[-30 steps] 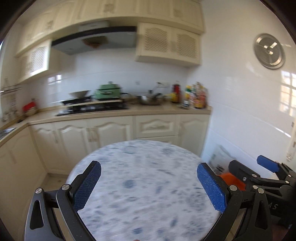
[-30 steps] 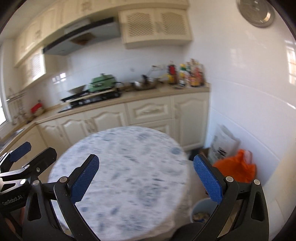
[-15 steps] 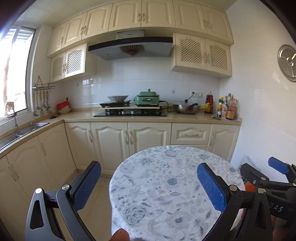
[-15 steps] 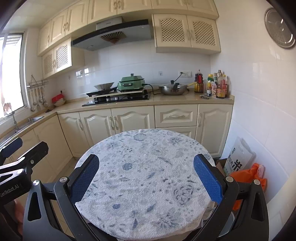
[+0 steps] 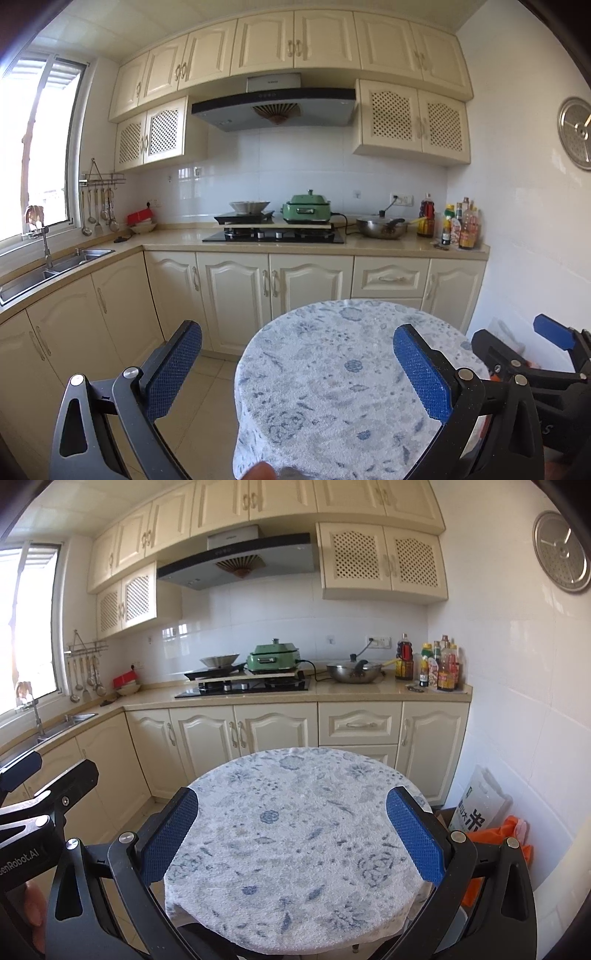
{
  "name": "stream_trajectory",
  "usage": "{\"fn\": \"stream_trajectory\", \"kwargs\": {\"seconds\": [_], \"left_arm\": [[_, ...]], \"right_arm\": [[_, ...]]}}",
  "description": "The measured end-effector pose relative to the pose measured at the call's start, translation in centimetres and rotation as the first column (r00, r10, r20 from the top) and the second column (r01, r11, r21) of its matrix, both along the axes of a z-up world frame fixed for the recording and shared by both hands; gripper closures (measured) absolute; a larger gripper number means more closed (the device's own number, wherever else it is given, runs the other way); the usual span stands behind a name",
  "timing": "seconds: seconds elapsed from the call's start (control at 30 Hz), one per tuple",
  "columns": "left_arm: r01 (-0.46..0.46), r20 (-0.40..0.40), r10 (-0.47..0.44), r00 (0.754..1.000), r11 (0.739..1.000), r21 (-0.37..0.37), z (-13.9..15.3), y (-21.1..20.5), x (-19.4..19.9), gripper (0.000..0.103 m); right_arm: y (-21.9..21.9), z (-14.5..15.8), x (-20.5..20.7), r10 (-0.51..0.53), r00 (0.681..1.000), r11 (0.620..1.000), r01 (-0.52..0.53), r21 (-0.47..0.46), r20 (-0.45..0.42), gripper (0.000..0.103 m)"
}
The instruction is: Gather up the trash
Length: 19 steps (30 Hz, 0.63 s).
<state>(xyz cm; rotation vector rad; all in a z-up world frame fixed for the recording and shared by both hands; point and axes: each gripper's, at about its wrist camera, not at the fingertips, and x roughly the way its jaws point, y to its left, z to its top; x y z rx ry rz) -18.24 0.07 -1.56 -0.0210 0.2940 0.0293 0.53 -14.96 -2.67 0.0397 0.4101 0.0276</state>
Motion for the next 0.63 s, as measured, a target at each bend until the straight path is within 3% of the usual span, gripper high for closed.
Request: {"fn": "stream_trajectory", "kwargs": {"seconds": [0.63], "left_arm": [[0.009,0.014,-0.008,1.000,0.999,-0.035,-0.51,0.20,-1.06,0.001]], "right_arm": [[0.30,0.47,-0.17,0.011,1.000,1.000,-0.011,0.005,0.012,0.000]]}}
